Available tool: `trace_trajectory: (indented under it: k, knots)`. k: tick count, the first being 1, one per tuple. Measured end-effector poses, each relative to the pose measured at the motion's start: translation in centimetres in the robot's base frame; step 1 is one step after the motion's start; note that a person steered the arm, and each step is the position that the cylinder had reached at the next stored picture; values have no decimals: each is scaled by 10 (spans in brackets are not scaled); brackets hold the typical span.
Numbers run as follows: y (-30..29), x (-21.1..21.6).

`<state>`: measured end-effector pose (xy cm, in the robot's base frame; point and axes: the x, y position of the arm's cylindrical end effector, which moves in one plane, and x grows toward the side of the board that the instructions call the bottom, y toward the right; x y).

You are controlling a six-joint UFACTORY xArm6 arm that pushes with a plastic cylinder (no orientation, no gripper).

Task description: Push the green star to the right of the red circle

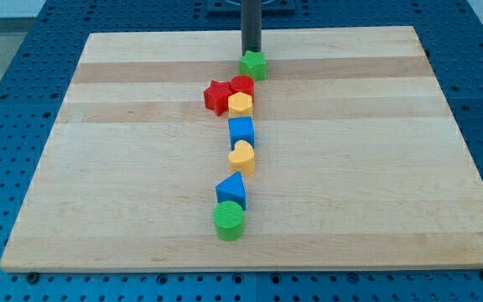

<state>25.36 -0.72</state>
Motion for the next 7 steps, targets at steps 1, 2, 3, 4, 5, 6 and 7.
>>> trace_trajectory:
  k: [1,2,3,4,5,6,7]
  knots:
    - [-18,-1]
    - [-31,6]
    - [-28,12]
    - [-14,13]
    - [12,13]
    - [31,19]
    - [40,30]
